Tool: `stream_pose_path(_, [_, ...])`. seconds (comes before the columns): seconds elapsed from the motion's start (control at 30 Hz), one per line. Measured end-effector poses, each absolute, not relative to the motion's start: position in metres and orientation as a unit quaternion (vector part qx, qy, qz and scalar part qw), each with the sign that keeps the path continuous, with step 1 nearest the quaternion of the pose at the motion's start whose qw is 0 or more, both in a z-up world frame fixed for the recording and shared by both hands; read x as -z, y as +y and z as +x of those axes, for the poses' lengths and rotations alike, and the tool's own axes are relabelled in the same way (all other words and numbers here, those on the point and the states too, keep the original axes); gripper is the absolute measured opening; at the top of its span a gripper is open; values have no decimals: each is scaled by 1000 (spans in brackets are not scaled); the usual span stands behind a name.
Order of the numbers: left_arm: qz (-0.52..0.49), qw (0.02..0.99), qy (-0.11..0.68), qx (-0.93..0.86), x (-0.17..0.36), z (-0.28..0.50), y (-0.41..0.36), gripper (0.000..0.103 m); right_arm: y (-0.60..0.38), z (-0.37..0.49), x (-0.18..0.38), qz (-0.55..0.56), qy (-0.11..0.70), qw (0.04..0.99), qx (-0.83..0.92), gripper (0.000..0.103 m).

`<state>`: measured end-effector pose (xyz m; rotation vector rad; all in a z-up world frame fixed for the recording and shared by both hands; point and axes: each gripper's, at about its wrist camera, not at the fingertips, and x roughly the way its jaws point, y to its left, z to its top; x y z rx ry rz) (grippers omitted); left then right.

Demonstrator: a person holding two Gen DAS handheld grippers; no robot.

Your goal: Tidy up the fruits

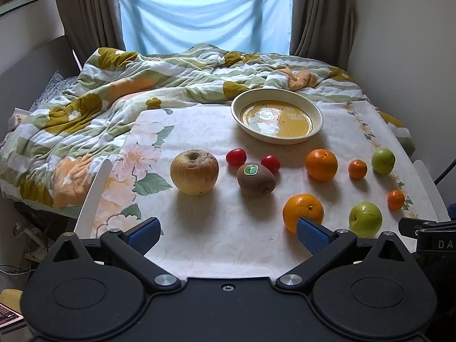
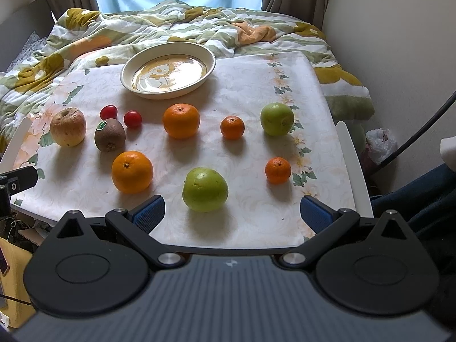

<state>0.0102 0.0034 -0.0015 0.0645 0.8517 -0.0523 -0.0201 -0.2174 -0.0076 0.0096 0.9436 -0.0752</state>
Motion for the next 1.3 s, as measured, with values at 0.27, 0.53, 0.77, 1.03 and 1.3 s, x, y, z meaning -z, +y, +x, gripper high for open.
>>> stream_pose_path(0.27, [29,910,412,24,3,11,4,103,-217,-17,9,5,455,890,34,103])
stream_pose_path(0.53, [29,910,412,24,2,11,4,103,-215,-17,9,3,454,890,34,103])
stream_pose_path(0.77, [29,910,412,24,2,11,5,103,-215,-17,9,2,455,890,35,103])
stream_pose_path(1.03, [28,911,412,24,2,12,6,103,-214,-18,9,0,454,891,32,103])
stream_pose_path(1.3, [26,911,410,24,1,12,8,103,-213,-18,9,-5,451,892,34,103])
